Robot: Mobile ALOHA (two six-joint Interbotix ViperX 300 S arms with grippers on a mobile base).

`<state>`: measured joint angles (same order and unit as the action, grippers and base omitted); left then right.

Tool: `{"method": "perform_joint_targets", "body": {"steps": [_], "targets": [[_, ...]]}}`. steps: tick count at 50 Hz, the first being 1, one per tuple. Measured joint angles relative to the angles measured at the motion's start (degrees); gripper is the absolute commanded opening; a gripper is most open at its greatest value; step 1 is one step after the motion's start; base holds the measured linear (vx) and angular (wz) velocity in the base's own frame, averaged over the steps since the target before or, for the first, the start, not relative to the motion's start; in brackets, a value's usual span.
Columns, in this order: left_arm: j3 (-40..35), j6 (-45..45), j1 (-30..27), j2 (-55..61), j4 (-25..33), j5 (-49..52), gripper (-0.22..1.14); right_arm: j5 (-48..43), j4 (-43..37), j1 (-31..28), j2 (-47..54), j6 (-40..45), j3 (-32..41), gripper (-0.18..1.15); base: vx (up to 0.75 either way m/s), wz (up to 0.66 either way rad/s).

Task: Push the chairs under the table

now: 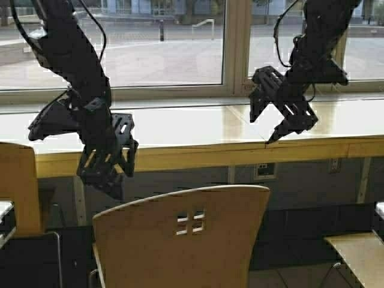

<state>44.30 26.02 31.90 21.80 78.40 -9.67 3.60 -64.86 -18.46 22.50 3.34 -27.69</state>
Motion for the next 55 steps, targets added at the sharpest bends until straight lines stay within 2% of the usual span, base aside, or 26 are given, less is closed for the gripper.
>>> {"method": "perform_joint_targets", "body": {"steps": [6, 21, 40, 55], "targets": [[-0.7, 2.1, 0.1, 2.7, 1.8, -1.0, 0.90, 0.0, -0.1, -1.8, 2.2, 0.1, 1.8, 0.93, 0.14, -0.01], [-3.8, 7.0, 0.2, 8.3, 2.3, -1.9, 0.90, -0.1, -4.2, -2.3, 7.4, 0.1, 2.6, 0.93, 0.09, -0.03], [-9.1, 9.4, 0.1, 13.5, 2.4, -2.0, 0.90, 1.7, -4.2, -2.5, 13.2, -0.1, 9.9, 0.93, 0.03, 0.01], [-11.9, 9.5, -0.5, 17.1, 2.4, -2.1, 0.90, 2.0, -4.3, -2.5, 16.4, -0.1, 10.5, 0.93, 0.02, 0.03]]}}
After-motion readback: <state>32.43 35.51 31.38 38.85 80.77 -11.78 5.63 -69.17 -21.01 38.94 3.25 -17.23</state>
